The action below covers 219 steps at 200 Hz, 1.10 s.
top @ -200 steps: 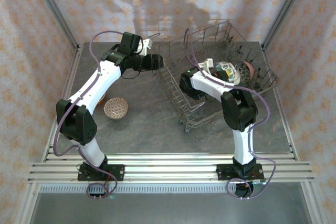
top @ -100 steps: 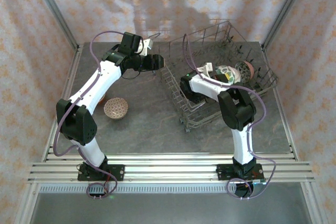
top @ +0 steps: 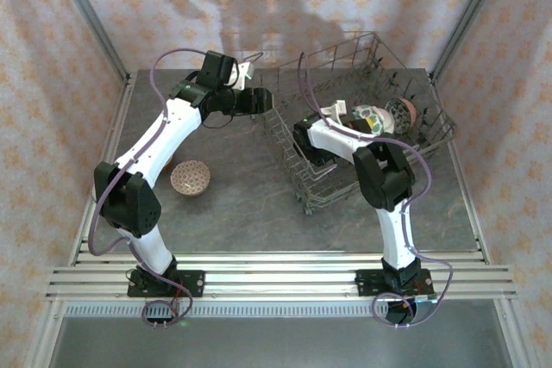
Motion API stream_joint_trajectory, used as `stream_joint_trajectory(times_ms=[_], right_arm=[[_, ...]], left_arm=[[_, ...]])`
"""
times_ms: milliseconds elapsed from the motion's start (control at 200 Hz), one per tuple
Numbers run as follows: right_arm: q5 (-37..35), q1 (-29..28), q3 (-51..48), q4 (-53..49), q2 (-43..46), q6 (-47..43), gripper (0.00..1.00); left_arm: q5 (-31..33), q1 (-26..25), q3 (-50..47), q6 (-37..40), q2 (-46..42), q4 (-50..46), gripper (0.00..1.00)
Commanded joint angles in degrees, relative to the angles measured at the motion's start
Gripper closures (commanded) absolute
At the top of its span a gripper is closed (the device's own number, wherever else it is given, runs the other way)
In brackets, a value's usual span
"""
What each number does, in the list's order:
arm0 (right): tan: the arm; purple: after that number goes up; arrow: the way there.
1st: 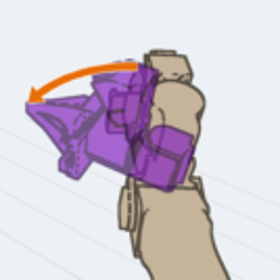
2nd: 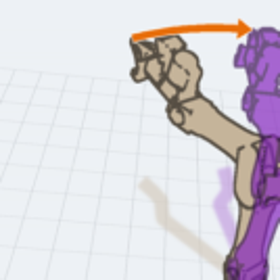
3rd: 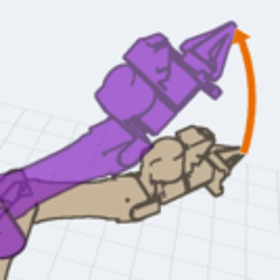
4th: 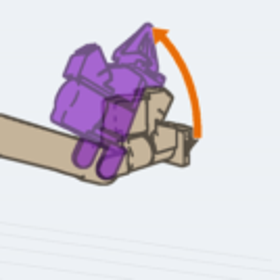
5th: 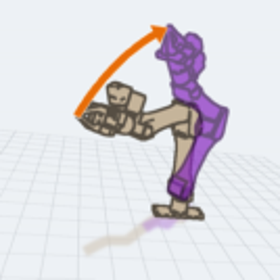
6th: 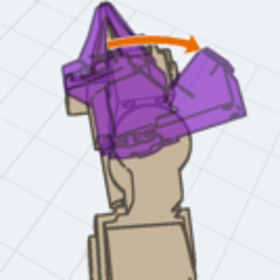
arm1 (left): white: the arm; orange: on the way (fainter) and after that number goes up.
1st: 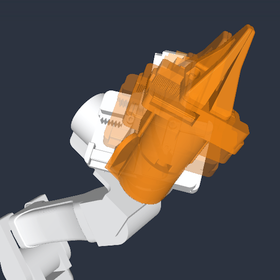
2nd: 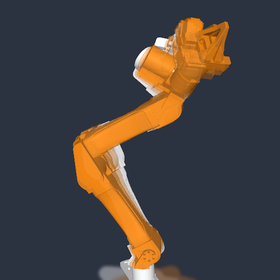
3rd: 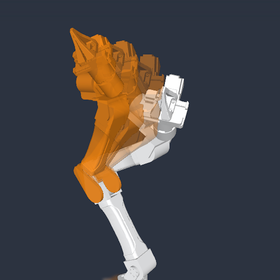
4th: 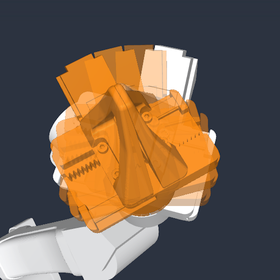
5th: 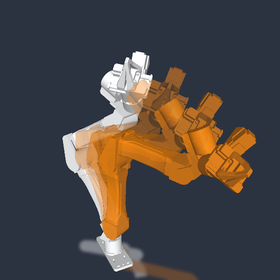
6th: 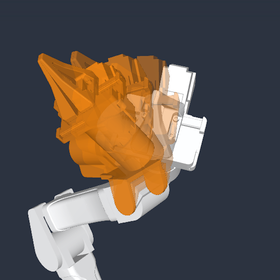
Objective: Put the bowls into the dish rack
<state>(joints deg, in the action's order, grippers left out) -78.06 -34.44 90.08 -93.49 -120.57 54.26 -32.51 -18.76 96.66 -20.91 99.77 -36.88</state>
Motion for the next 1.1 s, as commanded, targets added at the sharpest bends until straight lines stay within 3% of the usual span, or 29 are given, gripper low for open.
stream_joint_trajectory(times_ms=[0, 85, 210, 395, 1091], right_arm=[[-16.7, 0.9, 1.3, -8.2, -3.1, 0.9, 1.0], [-16.7, 0.9, 0.9, -8.2, -3.2, 1.7, 1.0], [-16.6, 1.0, 1.3, -8.2, -3.8, 1.8, 0.87], [-16.5, 1.0, 2.3, -8.2, -4.5, 1.9, 0.79], [-10.6, 1.0, 4.0, -8.1, -1.4, 1.0, 0.71]], left_arm=[[1.0, -0.4, 1.3, 0.8, 0.1, -1.4, 0.32], [1.2, -0.4, 1.1, 0.8, 0.0, -1.5, 0.32], [1.1, -0.4, 1.1, 0.7, 0.0, -1.4, 0.32], [1.0, -0.5, 1.0, 0.6, -0.1, -1.2, 0.32], [1.4, -1.1, -0.1, 0.3, -0.6, -0.5, 0.32]])
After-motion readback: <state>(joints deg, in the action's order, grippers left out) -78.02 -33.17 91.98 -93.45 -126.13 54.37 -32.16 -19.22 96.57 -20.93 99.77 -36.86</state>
